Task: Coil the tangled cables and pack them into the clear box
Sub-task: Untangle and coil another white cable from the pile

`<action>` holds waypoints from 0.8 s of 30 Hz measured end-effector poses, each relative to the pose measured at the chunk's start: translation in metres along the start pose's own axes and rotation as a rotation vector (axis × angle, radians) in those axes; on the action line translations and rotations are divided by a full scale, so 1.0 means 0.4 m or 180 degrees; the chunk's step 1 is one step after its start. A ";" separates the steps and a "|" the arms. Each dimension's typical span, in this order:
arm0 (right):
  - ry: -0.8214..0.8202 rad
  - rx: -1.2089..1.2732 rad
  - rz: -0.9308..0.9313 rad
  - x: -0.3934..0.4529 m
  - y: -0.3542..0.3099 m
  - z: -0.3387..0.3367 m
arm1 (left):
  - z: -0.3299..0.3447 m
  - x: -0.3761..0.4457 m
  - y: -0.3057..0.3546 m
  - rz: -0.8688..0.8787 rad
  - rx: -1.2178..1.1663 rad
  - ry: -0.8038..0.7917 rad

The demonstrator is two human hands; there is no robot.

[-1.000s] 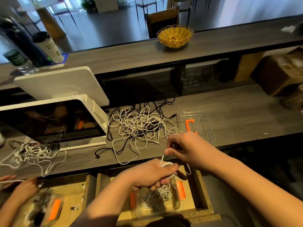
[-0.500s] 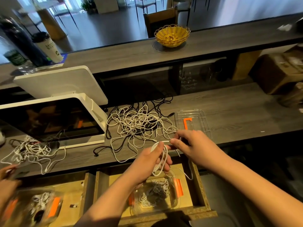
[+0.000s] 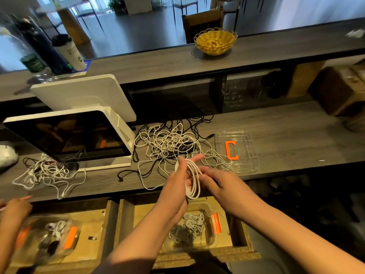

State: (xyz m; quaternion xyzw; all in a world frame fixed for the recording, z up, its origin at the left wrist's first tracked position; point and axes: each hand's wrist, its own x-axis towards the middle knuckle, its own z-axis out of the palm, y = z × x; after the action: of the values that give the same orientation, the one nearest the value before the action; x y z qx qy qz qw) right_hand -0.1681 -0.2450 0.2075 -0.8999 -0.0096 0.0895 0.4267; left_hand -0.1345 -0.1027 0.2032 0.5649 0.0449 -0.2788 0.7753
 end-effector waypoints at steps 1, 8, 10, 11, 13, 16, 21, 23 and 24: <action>-0.0030 0.0021 0.0008 -0.004 0.000 0.009 | 0.005 0.000 0.005 0.0044 -0.0227 0.0027; -0.0188 -0.0082 0.0047 -0.023 -0.010 0.042 | 0.010 0.011 0.029 0.0193 -0.1290 0.0347; -0.0219 -0.0184 -0.0005 -0.026 -0.017 0.051 | 0.009 0.013 0.028 0.0245 -0.1377 0.0459; -0.0242 -0.0232 -0.0027 -0.027 -0.020 0.056 | 0.009 0.013 0.027 0.0285 -0.1365 0.0509; -0.0326 -0.0325 -0.0047 -0.029 -0.024 0.063 | 0.005 0.017 0.027 0.0385 -0.1229 0.0606; -0.0459 -0.0406 -0.0072 -0.042 -0.030 0.066 | -0.008 0.023 0.029 0.0572 -0.0702 0.0764; -0.0711 -0.0586 -0.0328 -0.064 -0.064 0.056 | -0.022 0.026 0.023 0.0874 0.0350 0.0810; -0.0833 -0.0867 -0.0498 -0.065 -0.076 0.049 | -0.020 0.025 0.013 0.0840 0.0442 0.0749; -0.0863 -0.0999 -0.0561 -0.065 -0.080 0.046 | -0.018 0.024 0.009 0.0791 0.0424 0.0712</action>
State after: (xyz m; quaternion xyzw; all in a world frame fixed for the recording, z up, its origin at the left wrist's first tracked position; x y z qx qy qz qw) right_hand -0.1948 -0.2129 0.2246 -0.9307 -0.1592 0.1694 0.2825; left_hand -0.1230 -0.0992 0.2002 0.6437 0.0420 -0.1186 0.7549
